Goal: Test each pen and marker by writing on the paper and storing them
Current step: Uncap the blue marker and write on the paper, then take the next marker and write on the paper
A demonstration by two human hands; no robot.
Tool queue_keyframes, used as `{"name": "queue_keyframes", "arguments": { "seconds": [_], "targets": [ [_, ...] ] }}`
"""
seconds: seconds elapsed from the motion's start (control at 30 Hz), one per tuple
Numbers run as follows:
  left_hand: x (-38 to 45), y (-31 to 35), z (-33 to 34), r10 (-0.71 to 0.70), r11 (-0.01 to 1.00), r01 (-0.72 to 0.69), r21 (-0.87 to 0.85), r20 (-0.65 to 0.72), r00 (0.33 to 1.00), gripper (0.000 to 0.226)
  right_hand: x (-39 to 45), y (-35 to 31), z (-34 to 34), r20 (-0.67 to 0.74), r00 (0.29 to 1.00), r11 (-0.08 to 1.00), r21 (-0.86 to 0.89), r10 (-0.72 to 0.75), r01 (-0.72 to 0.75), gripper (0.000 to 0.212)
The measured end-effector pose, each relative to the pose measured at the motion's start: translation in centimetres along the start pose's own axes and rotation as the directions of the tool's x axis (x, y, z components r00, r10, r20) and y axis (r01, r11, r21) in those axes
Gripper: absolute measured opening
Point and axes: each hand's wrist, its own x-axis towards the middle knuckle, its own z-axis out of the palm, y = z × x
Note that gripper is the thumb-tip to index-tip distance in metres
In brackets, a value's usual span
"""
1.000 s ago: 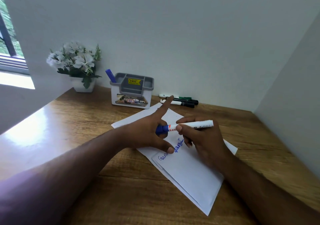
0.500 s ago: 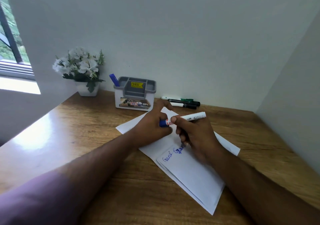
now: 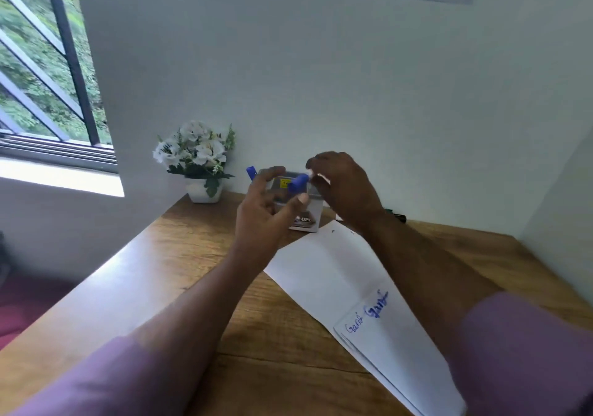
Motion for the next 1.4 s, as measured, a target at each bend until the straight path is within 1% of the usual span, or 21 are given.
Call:
{"name": "queue_keyframes", "arguments": {
  "seconds": [0.03, 0.1, 0.13, 0.2, 0.33, 0.4, 0.47, 0.57, 0.63, 0.7, 0.77, 0.83, 0.9, 0.97, 1.0, 1.07, 1.1, 1.17, 1.27, 1.33, 1.4],
  "targets": [
    [0.0, -0.6, -0.4, -0.021, 1.000, 0.021, 0.006, -0.034, 0.999, 0.037, 0.8, 0.2, 0.0, 0.029, 0.991, 0.986, 0.098, 0.130, -0.133, 0.019],
    [0.2, -2.0, -0.9, -0.033, 0.978, 0.053, 0.200, -0.105, 0.994, 0.029, 2.1, -0.1, 0.1, 0.169, 0.932, 0.897, 0.262, 0.320, -0.356, 0.017],
    [0.2, -2.7, -1.0, -0.040, 0.954, 0.073, 0.291, -0.117, 0.992, 0.022, 2.6, -0.4, 0.4, 0.221, 0.910, 0.857, 0.315, 0.352, -0.408, 0.019],
    [0.5, -3.5, -1.0, -0.087, 0.931, 0.120, 0.345, -0.109, 0.990, 0.013, 3.2, -0.9, 1.3, 0.285, 0.890, 0.798, 0.403, 0.356, -0.448, 0.025],
    [1.2, -4.0, -0.8, -0.119, 0.903, 0.134, 0.409, -0.060, 0.991, 0.010, 3.5, -0.4, 3.6, 0.407, 0.837, 0.773, 0.367, 0.366, -0.517, 0.027],
    [1.2, -4.4, -0.8, -0.126, 0.894, 0.134, 0.427, -0.046, 0.991, 0.010, 3.5, 0.2, 4.6, 0.399, 0.832, 0.758, 0.378, 0.386, -0.532, 0.029],
    [1.3, -4.6, -0.8, -0.140, 0.880, 0.131, 0.456, -0.014, 0.990, 0.012, 3.4, 0.5, 5.3, 0.341, 0.844, 0.747, 0.403, 0.414, -0.529, 0.030],
    [1.4, -4.6, -0.7, -0.146, 0.868, 0.114, 0.483, 0.028, 0.989, 0.014, 3.4, 0.7, 5.6, 0.328, 0.846, 0.728, 0.436, 0.420, -0.530, 0.047],
    [1.2, -4.3, -0.6, -0.129, 0.858, 0.088, 0.507, 0.047, 0.991, 0.013, 3.5, 0.8, 5.1, 0.309, 0.854, 0.729, 0.446, 0.419, -0.519, 0.051],
    [1.2, -4.2, -0.6, -0.092, 0.848, 0.031, 0.529, 0.089, 0.992, 0.012, 3.5, 1.4, 4.1, 0.255, 0.862, 0.713, 0.485, 0.439, -0.507, 0.044],
    [1.0, -4.0, -0.1, -0.034, 0.835, -0.059, 0.547, 0.157, 0.987, 0.011, 2.8, 2.6, 2.7, 0.184, 0.869, 0.726, 0.487, 0.459, -0.486, 0.028],
    [0.9, -3.8, 0.4, 0.019, 0.802, -0.157, 0.576, 0.238, 0.971, 0.014, 1.4, 4.3, 1.4, 0.150, 0.867, 0.760, 0.428, 0.475, -0.490, 0.011],
    [0.9, -3.7, 1.0, 0.035, 0.773, -0.222, 0.594, 0.310, 0.950, 0.017, -0.7, 6.2, 0.5, 0.208, 0.857, 0.812, 0.276, 0.472, -0.514, 0.005],
    [0.9, -3.7, 1.4, 0.023, 0.777, -0.246, 0.580, 0.364, 0.931, 0.018, -3.0, 7.8, 0.4, 0.346, 0.837, 0.884, 0.040, 0.425, -0.465, 0.006],
    [0.9, -3.8, 1.6, 0.007, 0.784, -0.252, 0.568, 0.398, 0.918, 0.019, -4.1, 8.3, 0.5, 0.413, 0.809, 0.900, -0.070, 0.418, -0.429, 0.010],
    [0.8, -4.0, 1.8, -0.062, 0.779, -0.250, 0.575, 0.468, 0.882, 0.024, -5.6, 8.6, 0.6, 0.485, 0.752, 0.895, -0.227, 0.446, -0.384, 0.024],
    [0.7, -4.1, 1.9, -0.108, 0.771, -0.243, 0.589, 0.496, 0.862, 0.026, -5.9, 8.7, 0.7, 0.494, 0.740, 0.889, -0.282, 0.456, -0.360, 0.030],
    [0.6, -4.4, 1.9, -0.165, 0.766, -0.229, 0.601, 0.527, 0.834, 0.029, -6.0, 8.7, 0.9, 0.505, 0.739, 0.885, -0.375, 0.445, -0.277, 0.034],
    [0.5, -4.4, 1.9, -0.208, 0.742, -0.247, 0.623, 0.565, 0.798, 0.033, -5.2, 9.1, 1.0, 0.540, 0.699, 0.856, -0.473, 0.469, -0.210, 0.031],
    [0.4, -4.4, 1.9, -0.215, 0.718, -0.271, 0.641, 0.574, 0.790, 0.034, -4.8, 9.1, 1.0, 0.570, 0.677, 0.859, -0.474, 0.465, -0.192, 0.035],
    [0.3, -4.3, 1.9, -0.188, 0.710, -0.274, 0.649, 0.550, 0.814, 0.035, -4.5, 8.1, 0.0, 0.577, 0.678, 0.879, -0.414, 0.455, -0.237, 0.038]
  ]
}}
